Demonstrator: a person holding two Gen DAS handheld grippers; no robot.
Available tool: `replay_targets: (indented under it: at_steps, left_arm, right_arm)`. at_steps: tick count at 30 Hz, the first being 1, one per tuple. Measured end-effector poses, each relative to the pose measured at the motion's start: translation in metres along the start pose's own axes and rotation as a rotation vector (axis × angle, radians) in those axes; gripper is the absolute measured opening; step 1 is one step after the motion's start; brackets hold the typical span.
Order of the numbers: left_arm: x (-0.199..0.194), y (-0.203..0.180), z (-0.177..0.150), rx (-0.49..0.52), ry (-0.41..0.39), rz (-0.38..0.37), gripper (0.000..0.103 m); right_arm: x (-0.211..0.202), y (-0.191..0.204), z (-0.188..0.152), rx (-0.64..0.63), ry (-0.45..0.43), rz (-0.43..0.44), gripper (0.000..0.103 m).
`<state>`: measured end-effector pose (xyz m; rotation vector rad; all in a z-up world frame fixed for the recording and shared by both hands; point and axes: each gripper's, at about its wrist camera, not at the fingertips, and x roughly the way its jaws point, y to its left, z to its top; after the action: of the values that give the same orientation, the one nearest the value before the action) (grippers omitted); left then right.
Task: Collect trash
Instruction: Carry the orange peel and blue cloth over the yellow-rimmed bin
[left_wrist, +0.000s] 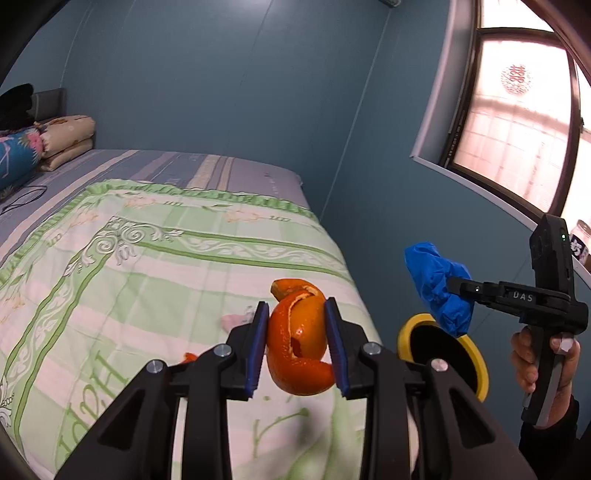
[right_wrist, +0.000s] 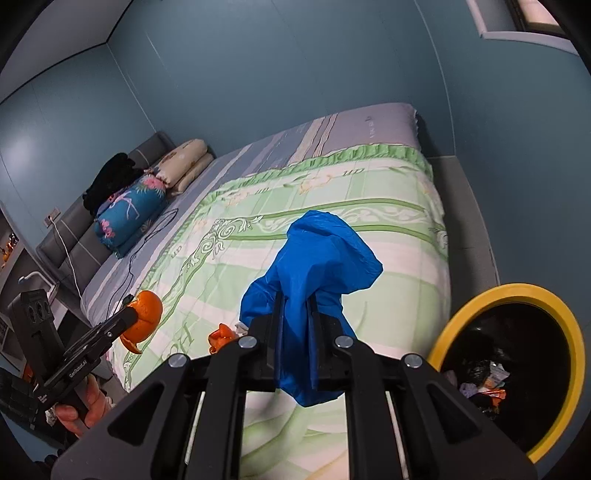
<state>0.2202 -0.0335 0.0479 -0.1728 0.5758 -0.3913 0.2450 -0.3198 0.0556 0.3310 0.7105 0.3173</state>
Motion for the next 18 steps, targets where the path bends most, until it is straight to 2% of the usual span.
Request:
replay_targets:
  at_steps: [18]
  left_arm:
    - [0.03,-0.105,0.003,0.16,0.015,-0.151,0.029]
  right_arm:
    - [-0.072,-0.066,-0.013,0.07,-0.138,-0.074,0.01]
